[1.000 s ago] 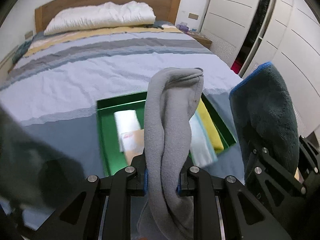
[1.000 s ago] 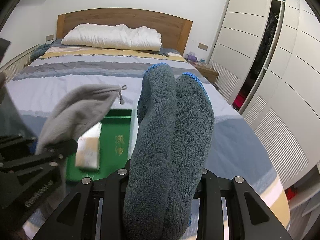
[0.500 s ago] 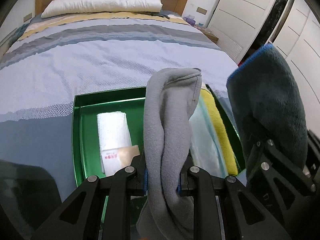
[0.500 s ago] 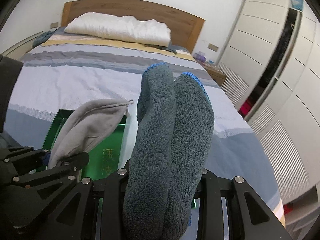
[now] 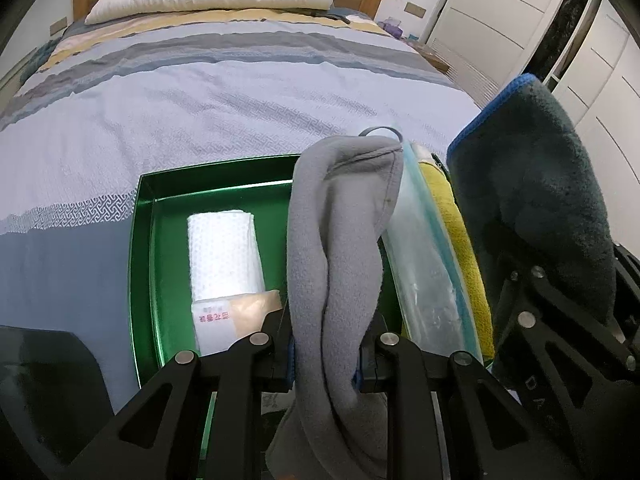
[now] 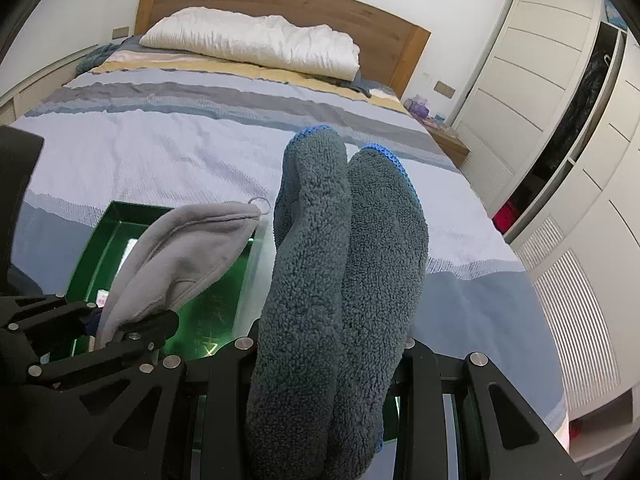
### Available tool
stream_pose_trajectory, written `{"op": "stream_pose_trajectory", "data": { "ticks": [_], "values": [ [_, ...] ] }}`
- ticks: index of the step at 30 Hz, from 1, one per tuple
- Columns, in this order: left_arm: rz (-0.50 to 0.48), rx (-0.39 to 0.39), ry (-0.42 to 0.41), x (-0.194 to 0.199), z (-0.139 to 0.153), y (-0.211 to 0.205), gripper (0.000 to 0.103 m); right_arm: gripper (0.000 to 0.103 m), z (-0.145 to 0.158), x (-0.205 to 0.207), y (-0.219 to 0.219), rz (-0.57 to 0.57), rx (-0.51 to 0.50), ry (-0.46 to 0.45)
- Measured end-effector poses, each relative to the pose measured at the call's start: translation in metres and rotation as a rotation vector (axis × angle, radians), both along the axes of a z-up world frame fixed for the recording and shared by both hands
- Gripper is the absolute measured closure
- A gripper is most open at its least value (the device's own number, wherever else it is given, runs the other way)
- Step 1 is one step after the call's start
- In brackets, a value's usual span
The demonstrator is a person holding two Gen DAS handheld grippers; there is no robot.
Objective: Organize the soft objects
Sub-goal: 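Lower the grey sock and green mitt into the green tray with both tools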
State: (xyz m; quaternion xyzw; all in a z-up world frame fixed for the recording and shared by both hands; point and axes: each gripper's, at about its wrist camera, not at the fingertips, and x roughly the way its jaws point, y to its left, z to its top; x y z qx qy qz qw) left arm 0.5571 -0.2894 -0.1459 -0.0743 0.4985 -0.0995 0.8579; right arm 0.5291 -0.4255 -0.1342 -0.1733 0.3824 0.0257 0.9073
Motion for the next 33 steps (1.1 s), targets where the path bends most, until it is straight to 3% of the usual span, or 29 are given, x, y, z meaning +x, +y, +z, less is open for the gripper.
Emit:
{"op": "stream_pose_trajectory", "data": {
  "ticks": [33],
  "values": [
    [-0.017, -0.012, 0.055, 0.013, -0.014, -0.003, 0.086, 0.072, -0.014, 0.02, -0.004, 0.038, 0.003, 0.06]
  ]
}}
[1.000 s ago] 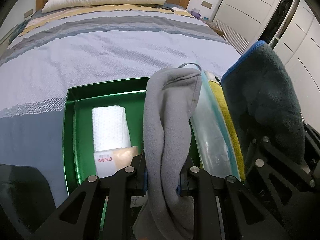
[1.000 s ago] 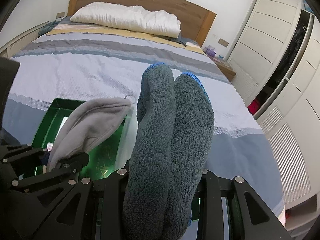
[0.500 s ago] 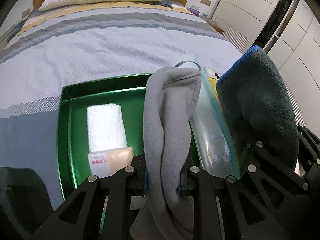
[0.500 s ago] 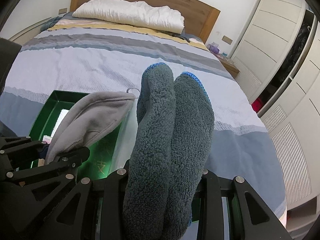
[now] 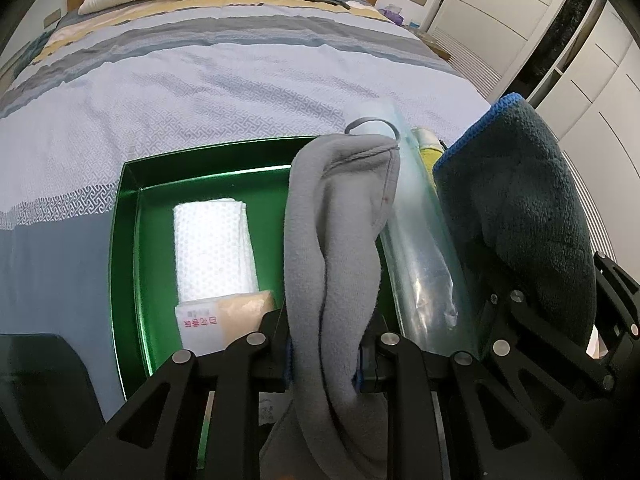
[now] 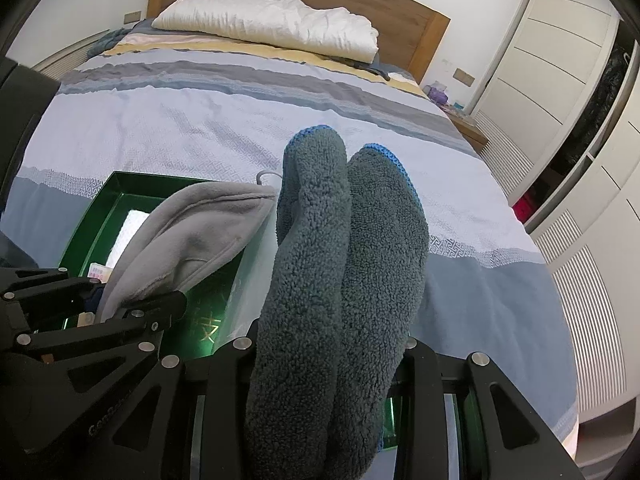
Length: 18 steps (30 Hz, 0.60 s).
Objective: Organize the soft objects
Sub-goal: 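Lower the grey sock and green mitt into the green tray with both tools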
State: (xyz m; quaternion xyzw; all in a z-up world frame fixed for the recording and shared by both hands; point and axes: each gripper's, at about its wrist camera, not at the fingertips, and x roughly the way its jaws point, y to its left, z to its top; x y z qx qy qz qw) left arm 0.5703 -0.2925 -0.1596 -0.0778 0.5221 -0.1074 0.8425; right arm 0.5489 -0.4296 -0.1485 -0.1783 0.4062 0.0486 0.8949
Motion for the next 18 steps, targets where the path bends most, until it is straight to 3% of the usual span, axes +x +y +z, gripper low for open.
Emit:
{"op": "stream_pose_trajectory", "data": {
  "ticks": [18],
  "values": [
    [-0.019, -0.009, 0.015, 0.0002, -0.006, 0.0006, 0.086, 0.071, -0.0083, 0.0091, -0.0013, -0.014, 0.007, 0.018]
  ]
}}
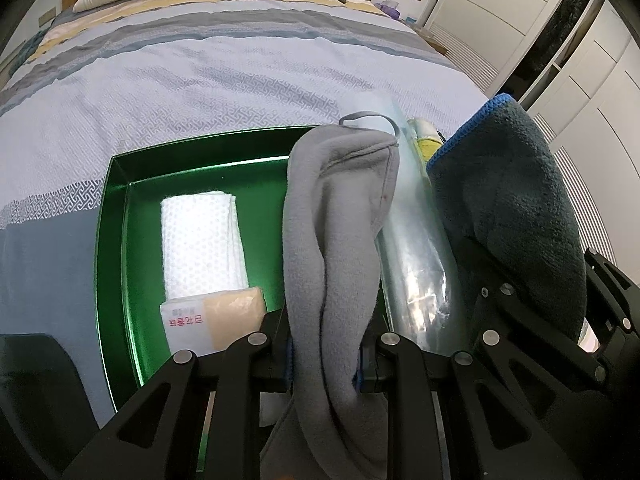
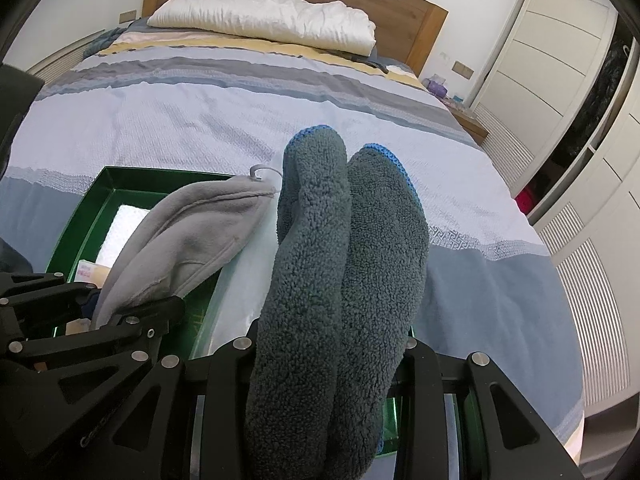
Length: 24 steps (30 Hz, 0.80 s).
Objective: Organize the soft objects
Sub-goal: 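Lower the grey sock and green mitt into the green tray with both tools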
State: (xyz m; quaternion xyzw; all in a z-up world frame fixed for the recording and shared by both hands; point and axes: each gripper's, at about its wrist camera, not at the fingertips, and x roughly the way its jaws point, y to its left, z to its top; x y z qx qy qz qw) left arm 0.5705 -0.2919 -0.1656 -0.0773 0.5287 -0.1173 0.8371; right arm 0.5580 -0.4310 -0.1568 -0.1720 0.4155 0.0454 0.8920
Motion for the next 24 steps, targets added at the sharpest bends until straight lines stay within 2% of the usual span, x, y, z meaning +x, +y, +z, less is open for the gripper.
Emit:
{"op": "stream_pose_trajectory", "data": {
  "ticks": [24],
  "values": [
    [0.003, 0.003, 0.006, -0.0011, -0.0001, -0.0007, 0.086, 0.069, -0.0005, 0.0026, -0.0031, 0.002, 0.013, 0.016]
  ]
}}
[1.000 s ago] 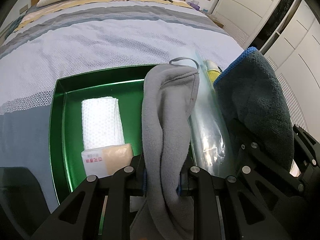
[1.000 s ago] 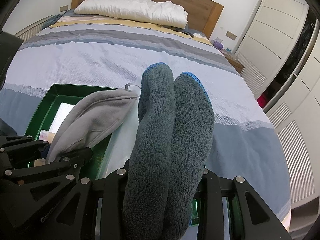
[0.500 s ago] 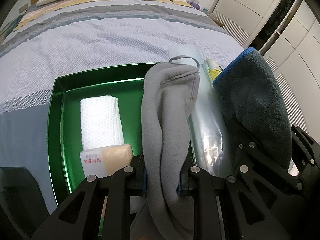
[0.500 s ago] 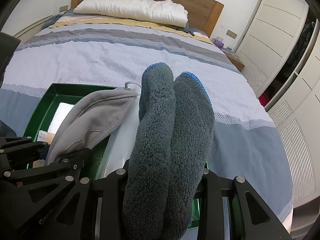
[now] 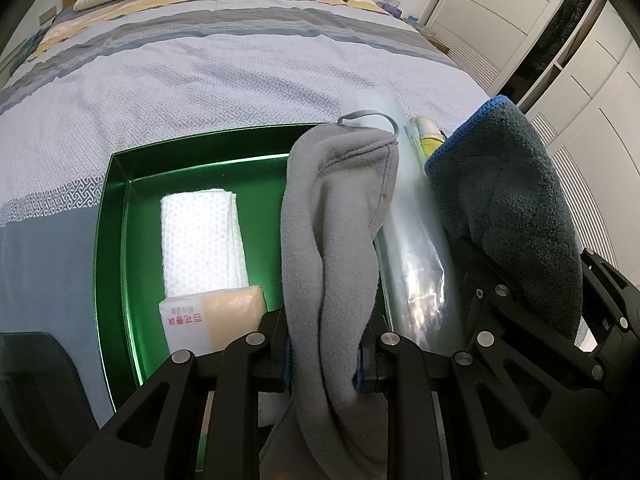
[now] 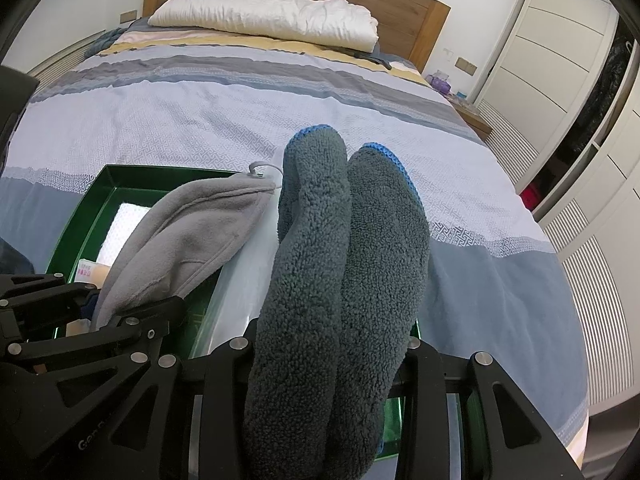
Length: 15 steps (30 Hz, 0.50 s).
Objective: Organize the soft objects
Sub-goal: 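Lower the grey sock and green mitt into the green tray with both tools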
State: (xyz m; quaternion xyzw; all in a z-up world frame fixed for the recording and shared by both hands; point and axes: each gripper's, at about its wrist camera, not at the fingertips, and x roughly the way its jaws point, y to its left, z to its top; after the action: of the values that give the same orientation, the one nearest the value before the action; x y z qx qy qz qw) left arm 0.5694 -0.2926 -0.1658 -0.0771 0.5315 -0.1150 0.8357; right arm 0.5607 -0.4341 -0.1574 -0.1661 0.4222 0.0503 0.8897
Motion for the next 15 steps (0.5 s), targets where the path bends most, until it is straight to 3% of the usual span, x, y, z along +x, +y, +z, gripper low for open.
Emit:
{"op": "stream_pose_trajectory", "data": {
  "ticks": [15],
  "values": [
    [0.002, -0.007, 0.012, 0.0021, -0.002, 0.0002, 0.083, 0.067, -0.0004, 0.0023, -0.0006, -0.002, 0.012, 0.013]
  ]
}}
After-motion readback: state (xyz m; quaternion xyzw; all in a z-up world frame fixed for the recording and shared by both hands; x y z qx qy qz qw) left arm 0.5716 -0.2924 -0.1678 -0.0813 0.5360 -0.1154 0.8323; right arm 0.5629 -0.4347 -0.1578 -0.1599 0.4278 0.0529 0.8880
